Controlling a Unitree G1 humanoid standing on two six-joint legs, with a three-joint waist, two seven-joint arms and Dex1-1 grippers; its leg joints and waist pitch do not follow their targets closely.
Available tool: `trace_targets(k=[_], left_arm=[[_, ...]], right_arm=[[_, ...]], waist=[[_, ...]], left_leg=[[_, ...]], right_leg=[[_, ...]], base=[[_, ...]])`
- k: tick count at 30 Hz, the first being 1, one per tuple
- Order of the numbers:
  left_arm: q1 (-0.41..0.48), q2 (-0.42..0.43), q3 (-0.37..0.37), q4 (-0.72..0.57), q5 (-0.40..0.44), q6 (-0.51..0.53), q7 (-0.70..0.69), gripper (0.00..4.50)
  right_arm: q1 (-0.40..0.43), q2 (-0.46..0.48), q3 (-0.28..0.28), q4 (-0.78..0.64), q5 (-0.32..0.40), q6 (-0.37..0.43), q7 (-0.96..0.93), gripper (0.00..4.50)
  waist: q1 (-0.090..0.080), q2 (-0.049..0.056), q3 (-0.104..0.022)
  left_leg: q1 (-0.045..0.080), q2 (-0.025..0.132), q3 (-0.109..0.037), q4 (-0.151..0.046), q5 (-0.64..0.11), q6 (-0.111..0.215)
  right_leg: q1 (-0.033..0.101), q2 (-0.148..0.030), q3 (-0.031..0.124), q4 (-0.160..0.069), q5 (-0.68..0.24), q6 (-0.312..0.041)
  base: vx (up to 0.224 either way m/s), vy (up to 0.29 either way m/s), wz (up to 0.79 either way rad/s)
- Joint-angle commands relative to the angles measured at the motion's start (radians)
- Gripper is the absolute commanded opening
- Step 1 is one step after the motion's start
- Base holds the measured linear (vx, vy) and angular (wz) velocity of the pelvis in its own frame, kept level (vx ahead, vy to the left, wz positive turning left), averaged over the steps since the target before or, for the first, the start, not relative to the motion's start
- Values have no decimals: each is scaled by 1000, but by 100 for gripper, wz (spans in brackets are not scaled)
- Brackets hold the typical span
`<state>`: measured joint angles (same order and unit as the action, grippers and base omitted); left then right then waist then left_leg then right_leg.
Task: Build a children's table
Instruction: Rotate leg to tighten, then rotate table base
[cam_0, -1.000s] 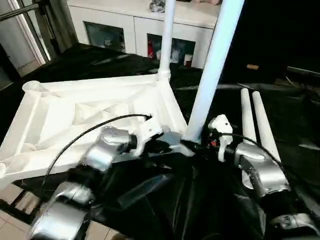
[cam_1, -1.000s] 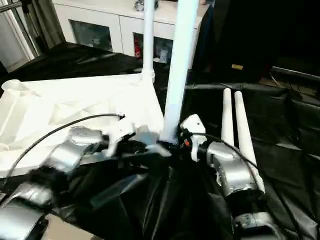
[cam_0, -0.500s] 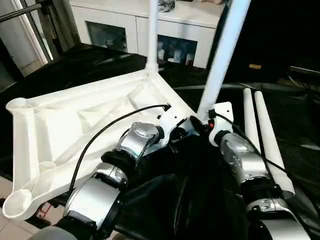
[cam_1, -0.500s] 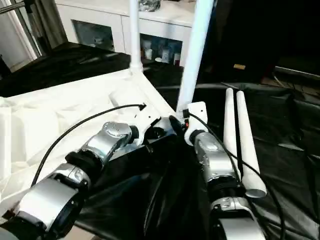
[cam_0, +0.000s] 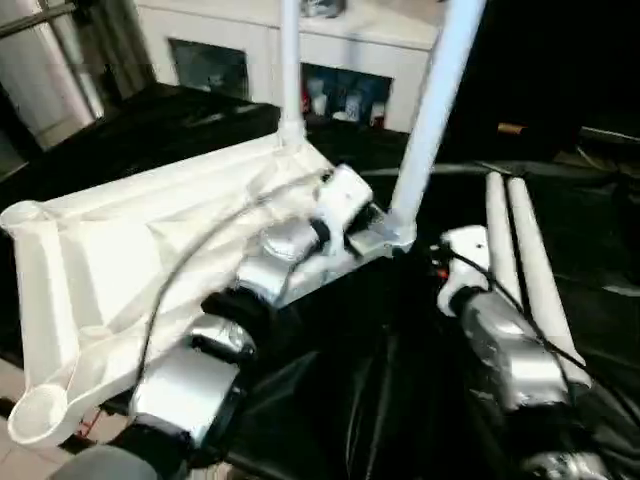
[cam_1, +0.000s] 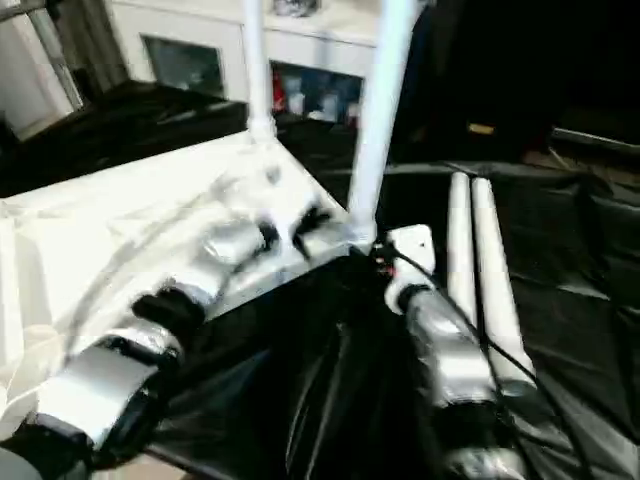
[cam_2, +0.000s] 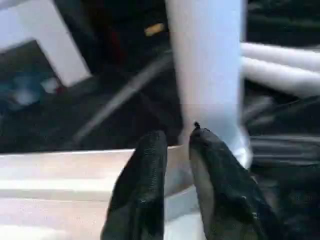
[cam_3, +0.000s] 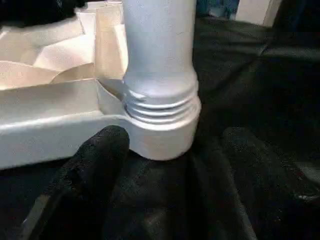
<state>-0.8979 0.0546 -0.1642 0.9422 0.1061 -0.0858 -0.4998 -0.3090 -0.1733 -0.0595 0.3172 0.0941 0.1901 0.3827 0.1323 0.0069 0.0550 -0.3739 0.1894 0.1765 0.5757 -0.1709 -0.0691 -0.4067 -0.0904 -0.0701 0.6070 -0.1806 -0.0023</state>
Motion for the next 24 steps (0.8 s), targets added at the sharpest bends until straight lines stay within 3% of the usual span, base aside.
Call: trace_targets(k=[1,2,3,4,5,6,7,8,10,11,12,13,14,16,17,18,21,24], left_arm=[[66,62,11,-91,39,102,62,136],[98,85,25,-139,48,136,88,136],[119,100,35,-168,53,151,106,142],[160,125,50,-223,68,175,125,142],[237,167,84,-333,96,224,164,148],[252,173,92,-355,102,235,172,161],[288,191,113,-410,116,264,191,175],[334,206,135,-483,137,294,214,175],[435,232,179,-643,185,357,236,182],[435,232,179,-643,185,357,236,200],[495,236,209,-736,210,392,243,215],[588,251,234,-879,237,463,248,222],[621,254,251,-926,248,492,250,222],[643,257,262,-954,254,512,250,222],[674,268,273,-996,257,553,249,251],[719,291,287,-1057,269,621,248,261],[769,322,306,-1124,310,706,239,262],[813,354,327,-1167,352,770,220,295]], right_arm=[[20,-14,27,-47,6,28,27,355],[24,-13,35,-51,5,36,31,355],[29,-13,40,-60,5,46,33,355],[34,-12,54,-66,1,53,41,355],[40,-9,83,-75,-13,71,52,355],[40,-8,89,-76,-17,75,53,355],[41,-6,104,-76,-27,84,54,355],[43,-2,116,-81,-32,98,56,355],[43,9,133,-86,-40,132,46,355],[43,9,133,-86,-40,132,46,355],[39,16,141,-84,-44,142,39,355],[32,25,153,-81,-49,158,30,355],[28,28,158,-76,-53,160,28,355],[24,29,162,-71,-56,160,27,355],[17,32,168,-63,-59,166,26,355],[0,33,179,-43,-73,172,19,355],[-22,37,183,-17,-79,182,9,355],[-34,39,189,1,-83,184,1,355]], waist=[[0,-13,-69],[-3,-21,-68],[-9,-13,-66],[-16,-22,-67],[-17,-23,-68],[-17,-23,-68],[-23,-9,-67],[-25,-21,-64],[-26,-19,-57],[-24,-15,-59],[-22,-23,-54],[-23,-23,-54],[-24,-29,-49],[-17,-23,-50],[-17,-32,-49],[-18,-34,-47],[-19,-34,-44],[-17,-34,-46]], left_leg=[[4,35,-14,-63,-182,68],[1,35,-14,-63,-181,67],[1,34,-14,-65,-187,65],[5,32,-10,-62,-193,64],[5,39,-14,-66,-194,57],[5,39,-14,-66,-194,57],[10,42,-13,-68,-211,43],[9,41,-11,-67,-214,46],[5,45,-13,-74,-225,38],[8,48,-16,-75,-228,34],[14,46,-10,-75,-244,30],[9,56,-18,-82,-241,21],[4,53,-15,-82,-241,25],[16,45,-10,-77,-248,18],[18,44,-8,-76,-254,18],[6,45,-14,-83,-257,11],[9,42,-14,-82,-280,3],[9,41,-16,-81,-271,0]], right_leg=[[66,-61,40,-68,-131,-189],[68,-61,40,-68,-139,-187],[64,-60,39,-70,-171,-185],[58,-56,40,-78,-203,-178],[58,-59,40,-73,-206,-185],[58,-59,40,-73,-206,-185],[48,-55,41,-73,-218,-186],[46,-54,42,-76,-221,-185],[44,-54,43,-75,-235,-181],[44,-56,43,-73,-232,-182],[34,-51,45,-80,-245,-177],[44,-60,45,-70,-227,-185],[41,-56,45,-73,-233,-180],[30,-49,48,-79,-234,-168],[26,-46,50,-80,-231,-167],[36,-50,47,-74,-239,-163],[31,-50,48,-80,-270,-148],[32,-49,48,-77,-245,-140]], base=[[0,0,0],[0,0,0],[0,0,0],[0,0,0],[0,0,0],[0,0,0],[0,0,0],[0,0,0],[0,0,0],[0,0,0],[0,0,0],[0,0,0],[0,0,0],[0,0,0],[0,0,0],[0,0,0],[0,0,0],[0,0,0]])
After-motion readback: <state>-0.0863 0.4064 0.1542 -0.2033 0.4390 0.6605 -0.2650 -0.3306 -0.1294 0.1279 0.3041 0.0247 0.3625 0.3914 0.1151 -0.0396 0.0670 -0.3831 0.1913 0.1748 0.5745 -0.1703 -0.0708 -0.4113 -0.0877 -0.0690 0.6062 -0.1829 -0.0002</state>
